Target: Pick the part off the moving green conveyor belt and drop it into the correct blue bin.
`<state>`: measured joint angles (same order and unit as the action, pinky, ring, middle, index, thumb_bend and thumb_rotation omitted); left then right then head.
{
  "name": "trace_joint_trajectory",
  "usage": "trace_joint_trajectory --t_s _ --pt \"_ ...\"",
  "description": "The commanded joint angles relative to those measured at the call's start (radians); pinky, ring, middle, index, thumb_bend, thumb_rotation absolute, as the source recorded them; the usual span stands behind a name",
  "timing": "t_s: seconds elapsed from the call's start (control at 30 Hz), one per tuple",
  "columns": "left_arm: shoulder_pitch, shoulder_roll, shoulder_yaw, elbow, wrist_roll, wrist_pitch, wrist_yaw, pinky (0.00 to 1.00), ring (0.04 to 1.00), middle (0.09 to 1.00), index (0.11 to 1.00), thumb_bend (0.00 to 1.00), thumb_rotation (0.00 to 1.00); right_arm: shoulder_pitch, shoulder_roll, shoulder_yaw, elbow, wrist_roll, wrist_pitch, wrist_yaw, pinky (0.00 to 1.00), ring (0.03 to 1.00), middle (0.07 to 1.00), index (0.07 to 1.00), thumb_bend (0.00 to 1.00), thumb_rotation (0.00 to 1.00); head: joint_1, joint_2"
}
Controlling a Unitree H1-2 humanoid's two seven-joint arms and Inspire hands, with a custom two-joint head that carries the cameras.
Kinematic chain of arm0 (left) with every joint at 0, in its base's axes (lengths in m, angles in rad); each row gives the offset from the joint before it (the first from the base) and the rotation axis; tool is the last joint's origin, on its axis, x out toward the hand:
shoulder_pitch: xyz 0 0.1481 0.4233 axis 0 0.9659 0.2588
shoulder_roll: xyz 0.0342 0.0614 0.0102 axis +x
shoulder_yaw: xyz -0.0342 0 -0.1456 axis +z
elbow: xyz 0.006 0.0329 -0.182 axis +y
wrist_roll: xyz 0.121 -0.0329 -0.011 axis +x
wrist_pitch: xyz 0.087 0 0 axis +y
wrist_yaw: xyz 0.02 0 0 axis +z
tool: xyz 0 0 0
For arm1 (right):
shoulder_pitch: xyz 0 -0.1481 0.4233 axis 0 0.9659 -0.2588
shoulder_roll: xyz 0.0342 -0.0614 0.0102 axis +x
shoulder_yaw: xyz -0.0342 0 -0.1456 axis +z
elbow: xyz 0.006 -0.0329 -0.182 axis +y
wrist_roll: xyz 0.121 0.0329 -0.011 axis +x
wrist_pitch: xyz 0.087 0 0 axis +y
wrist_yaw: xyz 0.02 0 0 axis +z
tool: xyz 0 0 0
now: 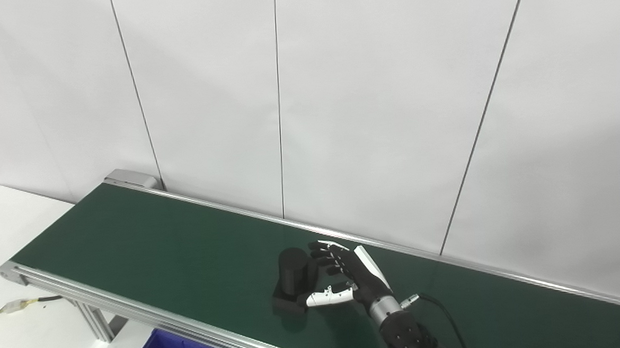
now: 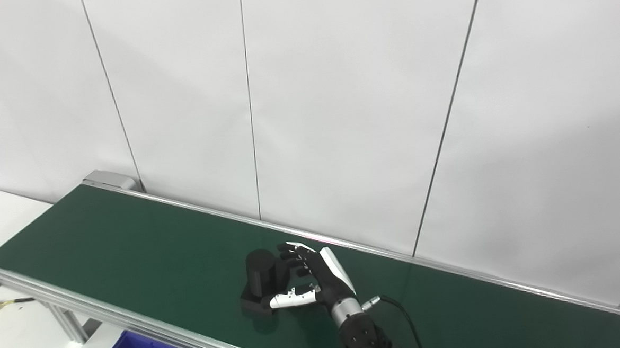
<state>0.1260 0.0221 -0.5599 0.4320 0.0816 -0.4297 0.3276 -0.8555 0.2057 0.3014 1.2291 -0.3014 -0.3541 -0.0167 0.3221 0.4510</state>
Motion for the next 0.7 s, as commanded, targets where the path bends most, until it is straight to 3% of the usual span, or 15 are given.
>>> trace_joint_trajectory --t_s 0.0,0.43,0.67 --pt "-0.01 -0.018 -0.03 -0.026 0.024 -0.04 -0.01 0.63 0.716 0.77 0.774 0.9 0.51 -0.065 0.028 -0.002 -0.01 0.002 -0.057 -0.02 0.76 0.797 0.806 0.816 0.77 0.11 0.001 0.002" --pt "0.002 -0.016 -0.043 -0.045 0.02 -0.04 -0.003 0.63 0.709 0.766 0.77 0.88 0.5 -0.062 0.037 0.0 0.005 0.001 -0.056 -0.022 0.75 0.799 0.813 0.821 0.78 0.13 0.003 0.014" --pt "0.008 -0.015 -0.046 -0.053 0.018 -0.04 -0.001 0.62 0.7 0.757 0.766 0.89 0.49 -0.051 0.04 -0.005 0.004 0.0 -0.066 -0.049 0.73 0.779 0.797 0.81 0.78 0.05 0.0 0.021"
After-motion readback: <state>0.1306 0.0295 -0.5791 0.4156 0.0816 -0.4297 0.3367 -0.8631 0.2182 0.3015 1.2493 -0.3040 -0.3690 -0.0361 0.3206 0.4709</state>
